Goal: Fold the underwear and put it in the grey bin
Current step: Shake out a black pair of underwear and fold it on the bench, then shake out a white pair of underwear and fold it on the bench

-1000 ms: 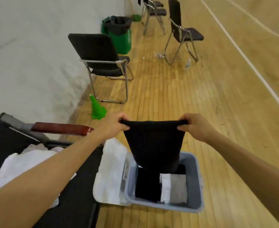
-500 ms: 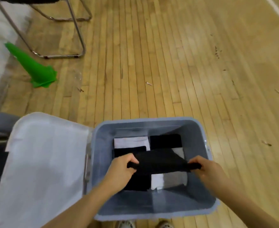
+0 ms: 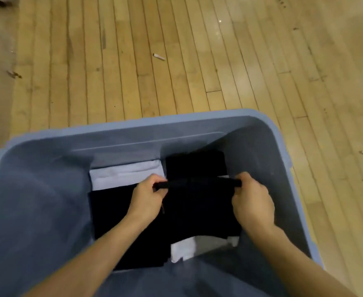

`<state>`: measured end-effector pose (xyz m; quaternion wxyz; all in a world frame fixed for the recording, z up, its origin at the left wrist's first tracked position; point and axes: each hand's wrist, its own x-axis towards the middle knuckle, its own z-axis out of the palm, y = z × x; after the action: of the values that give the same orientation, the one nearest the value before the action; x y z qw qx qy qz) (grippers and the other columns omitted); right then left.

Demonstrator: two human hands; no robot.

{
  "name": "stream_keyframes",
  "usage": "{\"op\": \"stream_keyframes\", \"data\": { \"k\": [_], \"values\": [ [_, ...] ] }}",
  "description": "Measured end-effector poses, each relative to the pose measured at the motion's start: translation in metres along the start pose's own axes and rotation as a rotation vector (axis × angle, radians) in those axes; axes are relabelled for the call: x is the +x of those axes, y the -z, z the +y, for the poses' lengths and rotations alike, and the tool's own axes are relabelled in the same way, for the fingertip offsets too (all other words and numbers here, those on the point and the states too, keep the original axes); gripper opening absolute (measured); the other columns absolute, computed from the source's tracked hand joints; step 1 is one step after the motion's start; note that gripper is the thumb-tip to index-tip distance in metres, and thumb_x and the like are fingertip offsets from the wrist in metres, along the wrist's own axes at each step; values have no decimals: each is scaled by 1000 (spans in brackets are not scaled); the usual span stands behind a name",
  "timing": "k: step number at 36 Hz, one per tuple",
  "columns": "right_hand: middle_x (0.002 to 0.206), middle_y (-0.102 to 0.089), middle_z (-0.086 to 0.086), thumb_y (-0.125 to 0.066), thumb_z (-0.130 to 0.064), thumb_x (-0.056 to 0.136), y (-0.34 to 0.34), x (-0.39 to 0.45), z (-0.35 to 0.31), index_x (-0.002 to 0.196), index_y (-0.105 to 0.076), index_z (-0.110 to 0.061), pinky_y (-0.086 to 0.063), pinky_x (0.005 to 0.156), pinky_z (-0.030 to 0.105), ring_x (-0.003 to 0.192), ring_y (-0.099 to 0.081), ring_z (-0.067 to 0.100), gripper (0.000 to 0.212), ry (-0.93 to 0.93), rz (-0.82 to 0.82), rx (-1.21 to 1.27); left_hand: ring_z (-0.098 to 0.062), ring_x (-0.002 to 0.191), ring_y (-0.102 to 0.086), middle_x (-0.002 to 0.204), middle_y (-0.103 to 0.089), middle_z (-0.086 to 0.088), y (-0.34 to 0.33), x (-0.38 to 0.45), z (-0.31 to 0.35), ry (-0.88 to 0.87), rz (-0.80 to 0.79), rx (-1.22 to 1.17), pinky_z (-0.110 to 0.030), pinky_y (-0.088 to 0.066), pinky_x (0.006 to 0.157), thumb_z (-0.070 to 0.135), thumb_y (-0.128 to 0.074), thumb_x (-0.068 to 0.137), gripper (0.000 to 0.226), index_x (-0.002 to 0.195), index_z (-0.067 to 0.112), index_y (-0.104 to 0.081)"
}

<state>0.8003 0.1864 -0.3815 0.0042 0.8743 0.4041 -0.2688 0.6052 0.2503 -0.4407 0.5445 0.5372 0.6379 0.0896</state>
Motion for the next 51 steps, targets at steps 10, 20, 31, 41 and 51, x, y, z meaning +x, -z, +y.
{"op": "stream_keyframes", "data": {
  "k": [10, 20, 31, 41, 51],
  "values": [
    [138, -42, 20, -48, -1, 85, -79, 107, -14, 135, -38, -7, -34, 106, 45, 127, -40, 38, 51, 1, 188, 126, -31, 108, -54, 116, -57, -17, -51, 88, -25, -146, 310, 131, -34, -41, 96, 4, -63, 84, 31, 115, 2, -57],
    [153, -16, 25, -67, 9, 71, -129, 86, 2, 146, -25, 1, -24, 115, 45, 142, -18, 38, 86, 493, -115, -60, -19, 144, 19, 155, 27, -2, -65, 68, -50, -439, -296, 844, -36, 0, 118, 28, -61, 88, 88, 152, 14, -2],
    [157, -14, 7, -67, -26, 86, -60, 65, -37, 149, -17, -9, -12, 119, 34, 146, -6, 20, 83, 526, -167, 19, -15, 145, 16, 159, 15, 2, 3, 46, -14, -385, -173, 722, -32, 0, 118, 46, -53, 91, 88, 151, 19, 5],
    [144, -25, -8, -50, -50, 87, 145, -111, -252, 142, -36, -8, -13, 112, 18, 137, -12, 0, 71, 1029, -124, 214, -22, 127, -32, 142, -43, -16, 294, -144, 95, -418, 471, 505, -30, -26, 100, 45, -48, 79, 67, 137, 16, -31],
    [129, -40, -9, -61, -32, 89, 149, -302, -484, 137, -41, -12, -13, 93, -7, 116, -31, -4, 55, 1380, -299, 236, -31, 133, -36, 148, -35, -13, 531, -339, -6, 30, 907, 617, -43, -31, 106, 33, -61, 87, 62, 140, 11, -38]
  ]
}}
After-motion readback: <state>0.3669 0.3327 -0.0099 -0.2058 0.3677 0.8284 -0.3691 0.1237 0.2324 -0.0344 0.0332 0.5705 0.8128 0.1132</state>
